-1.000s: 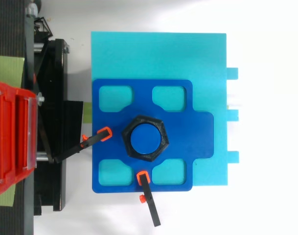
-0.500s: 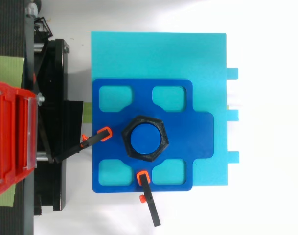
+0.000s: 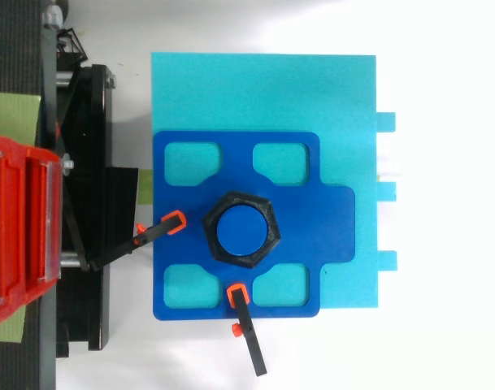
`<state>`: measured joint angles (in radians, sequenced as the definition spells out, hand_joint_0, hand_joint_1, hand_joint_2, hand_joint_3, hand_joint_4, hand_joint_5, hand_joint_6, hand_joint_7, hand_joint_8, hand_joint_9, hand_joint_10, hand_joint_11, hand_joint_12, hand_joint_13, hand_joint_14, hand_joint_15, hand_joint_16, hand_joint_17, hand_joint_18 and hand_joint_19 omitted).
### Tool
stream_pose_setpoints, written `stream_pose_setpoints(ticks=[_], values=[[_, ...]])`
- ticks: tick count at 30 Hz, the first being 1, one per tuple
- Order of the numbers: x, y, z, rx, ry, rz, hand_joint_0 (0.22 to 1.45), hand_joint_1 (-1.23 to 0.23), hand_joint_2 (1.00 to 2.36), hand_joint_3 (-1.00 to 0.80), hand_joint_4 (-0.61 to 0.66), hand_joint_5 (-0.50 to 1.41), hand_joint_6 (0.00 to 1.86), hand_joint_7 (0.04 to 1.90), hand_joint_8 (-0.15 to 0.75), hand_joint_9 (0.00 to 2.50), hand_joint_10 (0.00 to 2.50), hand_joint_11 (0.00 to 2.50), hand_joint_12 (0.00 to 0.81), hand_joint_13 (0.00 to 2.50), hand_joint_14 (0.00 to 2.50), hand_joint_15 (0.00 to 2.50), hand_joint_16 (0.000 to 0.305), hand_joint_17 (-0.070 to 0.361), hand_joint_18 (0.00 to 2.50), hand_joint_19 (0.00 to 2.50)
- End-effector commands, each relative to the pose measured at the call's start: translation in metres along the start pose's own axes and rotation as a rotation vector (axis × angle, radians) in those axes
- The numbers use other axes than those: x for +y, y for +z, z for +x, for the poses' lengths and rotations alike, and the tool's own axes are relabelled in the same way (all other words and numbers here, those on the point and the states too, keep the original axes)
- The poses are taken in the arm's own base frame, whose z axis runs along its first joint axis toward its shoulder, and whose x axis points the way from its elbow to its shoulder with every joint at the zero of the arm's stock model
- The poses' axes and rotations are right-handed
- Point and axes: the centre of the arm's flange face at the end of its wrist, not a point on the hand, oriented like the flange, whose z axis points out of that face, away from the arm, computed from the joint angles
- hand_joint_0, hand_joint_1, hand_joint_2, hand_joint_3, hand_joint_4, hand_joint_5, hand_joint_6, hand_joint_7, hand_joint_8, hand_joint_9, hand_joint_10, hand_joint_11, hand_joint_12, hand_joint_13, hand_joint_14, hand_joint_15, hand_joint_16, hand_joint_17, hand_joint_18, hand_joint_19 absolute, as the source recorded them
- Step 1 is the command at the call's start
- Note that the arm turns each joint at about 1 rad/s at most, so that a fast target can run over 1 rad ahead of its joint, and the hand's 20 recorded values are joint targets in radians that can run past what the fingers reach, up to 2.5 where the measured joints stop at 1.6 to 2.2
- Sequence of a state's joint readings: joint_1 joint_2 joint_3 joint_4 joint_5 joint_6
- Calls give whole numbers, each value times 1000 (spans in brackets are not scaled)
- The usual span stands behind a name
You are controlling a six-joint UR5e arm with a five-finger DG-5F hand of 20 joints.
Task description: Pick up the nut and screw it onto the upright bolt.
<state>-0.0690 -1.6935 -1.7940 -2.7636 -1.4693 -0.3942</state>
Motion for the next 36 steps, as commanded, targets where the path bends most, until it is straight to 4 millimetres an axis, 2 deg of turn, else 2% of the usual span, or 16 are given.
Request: stream_pose_setpoints(ticks=[1,11,19,22,36], values=[[0,0,0,1,0,1,497,-466,1000,-500,175,-239,501,653,178,0,0,0,320,0,0,0,42,94,0,0],[0,0,0,1,0,1,501,-477,1000,-500,180,-240,502,705,183,0,0,0,325,0,0,0,42,95,0,0],[0,0,0,0,0,0,500,-491,1000,-500,172,-240,501,627,182,0,0,0,328,0,0,0,43,98,0,0],[0,0,0,1,0,1,502,-495,1000,-500,163,-245,502,682,182,0,0,0,324,0,0,0,43,96,0,0],[0,0,0,0,0,-2,500,-481,1000,-500,155,-239,501,638,173,0,0,0,318,0,0,0,44,99,0,0]])
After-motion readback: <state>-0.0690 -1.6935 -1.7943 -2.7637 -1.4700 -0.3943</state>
